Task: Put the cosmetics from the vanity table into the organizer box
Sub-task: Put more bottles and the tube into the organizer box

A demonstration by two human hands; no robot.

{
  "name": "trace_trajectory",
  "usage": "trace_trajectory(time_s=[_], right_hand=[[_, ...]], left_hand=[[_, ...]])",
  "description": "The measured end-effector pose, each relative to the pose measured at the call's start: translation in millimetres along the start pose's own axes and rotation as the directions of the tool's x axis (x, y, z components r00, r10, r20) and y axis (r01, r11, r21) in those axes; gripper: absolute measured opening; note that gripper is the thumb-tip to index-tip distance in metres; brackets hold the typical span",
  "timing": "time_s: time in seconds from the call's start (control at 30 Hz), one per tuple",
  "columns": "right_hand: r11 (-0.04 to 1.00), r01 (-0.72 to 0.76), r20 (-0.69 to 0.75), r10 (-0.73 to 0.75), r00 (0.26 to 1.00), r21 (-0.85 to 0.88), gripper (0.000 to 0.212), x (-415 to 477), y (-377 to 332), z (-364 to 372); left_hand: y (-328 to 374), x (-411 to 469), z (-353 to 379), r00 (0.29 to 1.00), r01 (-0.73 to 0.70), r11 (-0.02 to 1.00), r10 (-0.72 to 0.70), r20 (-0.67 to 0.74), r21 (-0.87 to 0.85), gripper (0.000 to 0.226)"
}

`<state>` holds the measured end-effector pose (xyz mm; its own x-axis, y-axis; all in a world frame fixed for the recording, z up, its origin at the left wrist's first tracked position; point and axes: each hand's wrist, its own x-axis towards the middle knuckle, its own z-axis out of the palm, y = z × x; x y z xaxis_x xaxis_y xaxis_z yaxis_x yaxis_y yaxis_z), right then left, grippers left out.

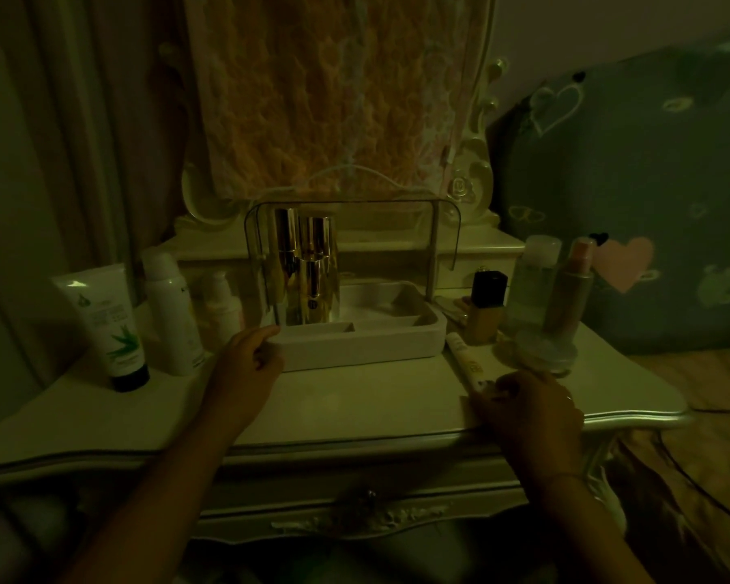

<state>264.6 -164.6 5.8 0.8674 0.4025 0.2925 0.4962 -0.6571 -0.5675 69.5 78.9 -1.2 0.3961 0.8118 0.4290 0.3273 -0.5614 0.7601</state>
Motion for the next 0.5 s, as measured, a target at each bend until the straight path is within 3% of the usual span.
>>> trace_trajectory(time_s=[0.13,0.23,0.5], right_hand=[[1.0,0.005,0.022,-0.006,1.0,0.026,0.043,-4.8,4.2,-1.7],[0.998,-0.027,0.009,0.027,1.0,-0.055,0.048,1.7,-6.3,2.4],[0.996,-0.077,-0.031,0.075,0.997,-0.051,0.029,6.5,-16.2,11.9]], left_hand=[[-1.5,0.5,-0.7,1.0,0.005,1.0,-0.004,0.005,-0.006,0.037],[-1.1,0.6,-0.5,1.0,-0.009,1.0,0.009,0.002,0.01,0.036],[-0.8,0.0,-0.2,1.0,-0.007,1.0,0.007,-0.002,0.023,0.036]])
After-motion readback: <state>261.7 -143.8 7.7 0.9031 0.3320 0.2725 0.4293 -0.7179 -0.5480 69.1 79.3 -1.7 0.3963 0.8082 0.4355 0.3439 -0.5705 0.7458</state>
